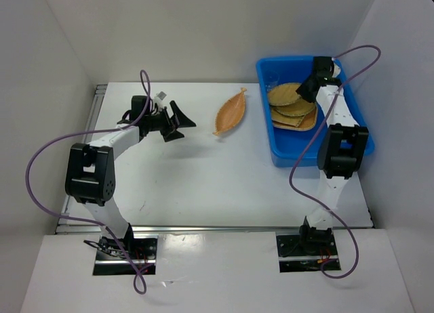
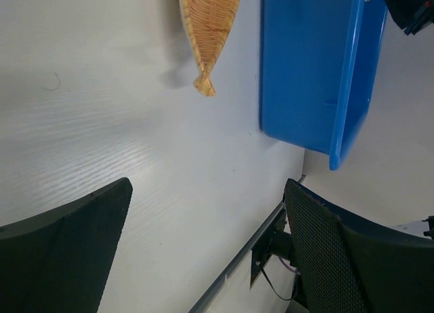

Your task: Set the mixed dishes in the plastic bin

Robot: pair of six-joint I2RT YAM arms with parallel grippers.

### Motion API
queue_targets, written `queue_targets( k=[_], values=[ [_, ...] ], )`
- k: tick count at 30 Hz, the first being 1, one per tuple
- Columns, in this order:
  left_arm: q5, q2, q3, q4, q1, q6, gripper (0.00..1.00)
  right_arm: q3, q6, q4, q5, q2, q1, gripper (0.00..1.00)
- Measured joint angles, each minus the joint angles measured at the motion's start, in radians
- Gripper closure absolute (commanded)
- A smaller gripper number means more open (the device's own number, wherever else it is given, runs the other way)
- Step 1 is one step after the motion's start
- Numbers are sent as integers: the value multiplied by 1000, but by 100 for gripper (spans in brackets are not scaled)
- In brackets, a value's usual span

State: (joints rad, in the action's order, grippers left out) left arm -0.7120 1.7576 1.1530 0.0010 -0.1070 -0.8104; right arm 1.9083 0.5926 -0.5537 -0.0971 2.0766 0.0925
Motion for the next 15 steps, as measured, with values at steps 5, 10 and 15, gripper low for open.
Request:
queue_targets(
  k=[5,10,15],
  values=[
    [0,24,5,3,0,-1,0,-94,-16,-23,-61,-52,16,61],
    [0,27,6,5,0,-3,0,-163,-25,-31,-109,-135,30,46],
    [34,35,10,13,0,-5,0,-267,-35,-23,-122,-287,31,43]
  ],
)
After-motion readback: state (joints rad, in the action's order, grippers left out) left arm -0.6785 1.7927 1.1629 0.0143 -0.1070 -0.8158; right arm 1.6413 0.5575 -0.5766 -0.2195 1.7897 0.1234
